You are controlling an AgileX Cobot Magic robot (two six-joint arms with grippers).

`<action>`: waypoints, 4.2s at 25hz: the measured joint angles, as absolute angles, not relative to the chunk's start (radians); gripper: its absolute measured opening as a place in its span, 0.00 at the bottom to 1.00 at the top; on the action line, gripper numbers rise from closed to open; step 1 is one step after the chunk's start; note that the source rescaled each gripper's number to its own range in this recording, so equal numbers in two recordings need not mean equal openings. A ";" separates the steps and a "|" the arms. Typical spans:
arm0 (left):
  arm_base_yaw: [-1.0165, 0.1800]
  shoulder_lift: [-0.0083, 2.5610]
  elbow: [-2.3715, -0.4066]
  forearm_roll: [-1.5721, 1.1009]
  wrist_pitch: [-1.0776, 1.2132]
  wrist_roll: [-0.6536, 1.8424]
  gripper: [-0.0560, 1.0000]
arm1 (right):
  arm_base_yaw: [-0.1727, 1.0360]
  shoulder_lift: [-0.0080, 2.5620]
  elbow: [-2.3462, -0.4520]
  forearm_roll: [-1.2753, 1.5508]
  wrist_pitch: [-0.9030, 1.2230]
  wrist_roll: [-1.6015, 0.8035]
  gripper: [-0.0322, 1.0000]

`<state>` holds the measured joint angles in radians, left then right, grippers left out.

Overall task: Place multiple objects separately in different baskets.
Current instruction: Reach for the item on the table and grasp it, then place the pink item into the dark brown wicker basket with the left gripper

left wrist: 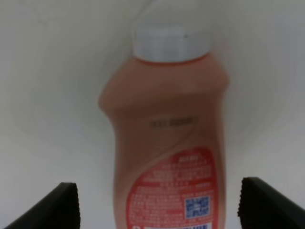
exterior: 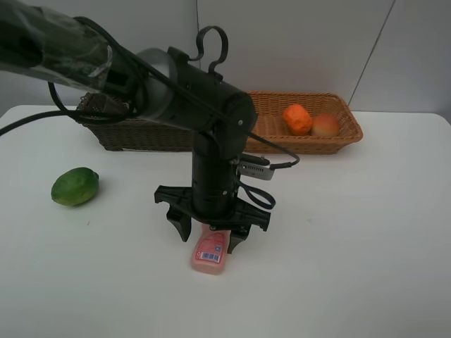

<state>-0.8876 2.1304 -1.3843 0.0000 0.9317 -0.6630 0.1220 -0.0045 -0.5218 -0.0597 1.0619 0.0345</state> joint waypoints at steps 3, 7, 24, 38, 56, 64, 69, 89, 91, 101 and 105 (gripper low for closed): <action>-0.891 2.130 -1.384 0.000 0.885 -0.663 0.88 | 0.122 -0.004 -0.522 -0.060 1.062 0.034 0.67; -0.896 2.130 -1.380 -0.005 0.859 -0.663 0.88 | 0.122 -0.004 -0.522 -0.060 1.062 0.034 0.67; -0.898 2.130 -1.326 -0.005 0.816 -0.663 0.88 | 0.122 -0.004 -0.522 -0.060 1.062 0.034 0.67; -0.898 2.130 -1.324 -0.005 0.792 -0.663 0.88 | 0.122 -0.004 -0.522 -0.060 1.062 0.034 0.67; -0.888 2.133 -1.324 -0.018 0.824 -0.637 0.89 | 0.122 -0.004 -0.522 -0.060 1.062 0.034 0.67; -0.873 2.137 -1.324 -0.026 0.816 -0.617 0.89 | 0.122 -0.004 -0.522 -0.060 1.062 0.034 0.67; -0.867 2.138 -1.324 -0.027 0.816 -0.617 0.88 | 0.122 -0.004 -0.522 -0.060 1.062 0.034 0.67; -0.867 2.138 -1.324 -0.013 0.818 -0.614 0.69 | 0.122 -0.004 -0.522 -0.060 1.062 0.034 0.67; -0.867 2.138 -1.324 -0.013 0.819 -0.614 0.69 | 0.122 -0.004 -0.522 -0.060 1.062 0.034 0.67; -0.867 2.138 -1.325 -0.009 0.827 -0.614 0.69 | 0.122 -0.004 -0.522 -0.060 1.062 0.034 0.67; -0.867 2.137 -1.358 -0.009 0.869 -0.606 0.69 | 0.122 -0.004 -0.522 -0.060 1.062 0.034 0.67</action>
<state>-0.8670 2.1367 -1.3579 -0.0088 0.8689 -0.6058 0.1220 -0.0045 -0.5218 -0.0597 1.0619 0.0345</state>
